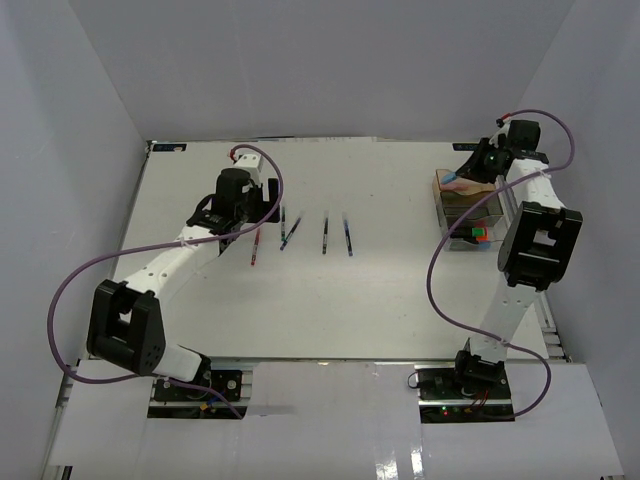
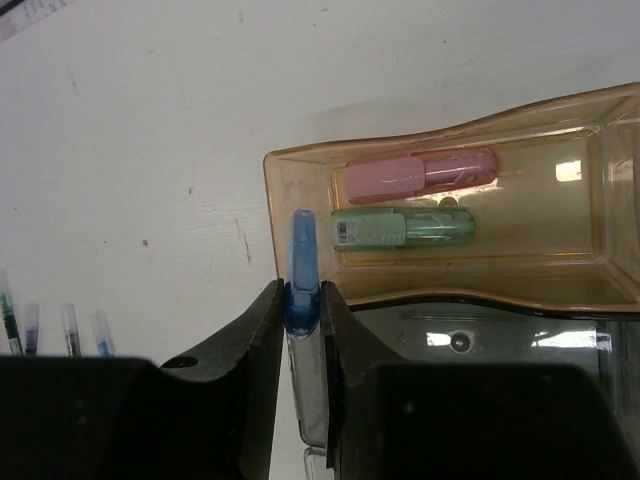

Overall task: Sort the stationery into containers
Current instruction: Place the stationery in the storage box, then pick up the pen from the center of the board.

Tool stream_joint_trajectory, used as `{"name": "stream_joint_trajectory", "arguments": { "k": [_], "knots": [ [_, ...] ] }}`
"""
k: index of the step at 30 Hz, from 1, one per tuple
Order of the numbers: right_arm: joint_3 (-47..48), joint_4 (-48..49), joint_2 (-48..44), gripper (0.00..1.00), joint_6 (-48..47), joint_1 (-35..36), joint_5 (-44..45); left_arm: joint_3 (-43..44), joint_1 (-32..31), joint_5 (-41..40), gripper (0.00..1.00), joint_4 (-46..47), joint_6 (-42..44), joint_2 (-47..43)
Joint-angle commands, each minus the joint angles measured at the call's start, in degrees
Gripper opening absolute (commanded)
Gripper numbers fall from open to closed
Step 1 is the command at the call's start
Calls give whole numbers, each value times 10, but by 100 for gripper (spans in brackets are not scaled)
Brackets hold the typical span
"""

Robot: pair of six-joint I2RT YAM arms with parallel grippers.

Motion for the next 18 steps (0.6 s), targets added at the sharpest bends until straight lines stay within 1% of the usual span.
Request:
{"name": "stream_joint_trajectory", "arguments": {
  "k": [1, 5, 8, 9, 11, 12, 14, 15, 17, 18],
  "knots": [
    [45, -11, 29, 8, -17, -2, -1, 14, 8, 7, 98, 3, -16, -35],
    [70, -12, 64, 9, -19, -2, 3, 11, 9, -4, 98, 4, -8, -36],
    [99, -20, 84, 23, -22, -2, 20, 11, 9, -2, 98, 5, -7, -34],
    [106, -27, 93, 30, -23, -2, 34, 9, 9, 1, 98, 6, -7, -33],
    [120, -34, 96, 39, -26, -2, 59, 9, 9, 6, 98, 7, -8, -30],
    [121, -37, 94, 50, -27, -2, 67, 10, 9, 7, 98, 6, -9, -28],
    [120, -40, 87, 60, -31, -3, 83, 12, 9, 7, 98, 3, -9, -27],
    [117, -42, 77, 68, -33, -2, 99, 11, 9, 8, 98, 3, -10, -28],
    [114, -49, 57, 72, -40, -1, 125, 11, 9, 7, 98, 4, -12, -30],
    [110, -50, 47, 76, -42, 2, 132, 11, 9, 4, 98, 5, -16, -32]
  ]
}}
